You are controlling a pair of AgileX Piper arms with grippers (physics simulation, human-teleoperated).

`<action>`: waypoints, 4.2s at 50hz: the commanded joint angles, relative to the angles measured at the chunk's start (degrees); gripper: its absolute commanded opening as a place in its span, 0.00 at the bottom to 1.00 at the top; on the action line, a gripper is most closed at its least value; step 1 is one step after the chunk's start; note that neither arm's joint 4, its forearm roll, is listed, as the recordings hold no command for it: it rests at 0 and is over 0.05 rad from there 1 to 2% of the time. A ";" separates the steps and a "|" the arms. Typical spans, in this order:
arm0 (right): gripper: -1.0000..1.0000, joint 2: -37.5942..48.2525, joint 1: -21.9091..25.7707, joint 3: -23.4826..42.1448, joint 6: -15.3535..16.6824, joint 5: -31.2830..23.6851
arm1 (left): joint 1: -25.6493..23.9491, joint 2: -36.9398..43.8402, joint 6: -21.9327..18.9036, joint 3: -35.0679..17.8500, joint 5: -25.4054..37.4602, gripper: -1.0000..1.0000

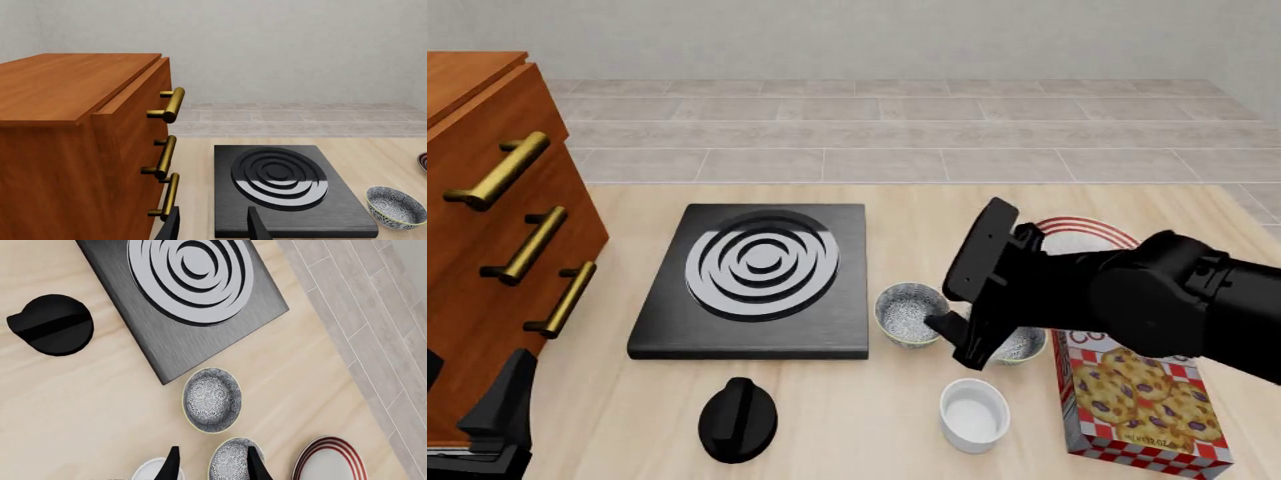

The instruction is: Pick the akita bowl from table center and place it on the plate.

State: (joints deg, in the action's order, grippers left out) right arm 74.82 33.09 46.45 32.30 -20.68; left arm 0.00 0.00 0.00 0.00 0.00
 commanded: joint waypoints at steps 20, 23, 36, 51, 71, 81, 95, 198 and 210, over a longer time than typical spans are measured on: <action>1.00 14.47 -1.62 0.98 10.43 4.17 | 0.00 0.00 0.00 0.00 0.00 1.00; 1.00 14.88 -1.42 2.05 10.52 3.68 | 0.00 0.00 0.00 0.00 0.00 1.00; 1.00 17.78 -0.92 3.50 11.60 3.92 | 0.00 0.00 0.00 0.00 0.00 1.00; 1.00 21.31 -0.56 4.11 12.42 5.77 | 0.00 0.00 0.00 0.00 0.00 1.00; 1.00 27.41 -0.08 5.80 12.21 8.09 | 0.00 0.00 0.00 0.00 0.00 1.00; 1.00 29.86 0.23 6.32 11.52 9.06 | 0.00 0.00 0.00 0.00 0.00 1.00; 1.00 30.99 -0.85 5.74 10.49 9.86 | 0.00 0.00 0.00 0.00 0.00 1.00; 0.00 19.70 -23.80 21.48 10.59 -5.47 | 0.00 0.00 0.00 0.00 0.00 1.00; 0.00 21.98 -26.72 22.29 8.20 -5.13 | 0.00 0.00 0.00 0.00 0.00 1.00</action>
State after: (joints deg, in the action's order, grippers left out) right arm 94.91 9.85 67.86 41.82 -26.57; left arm 0.00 0.00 0.00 0.00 0.00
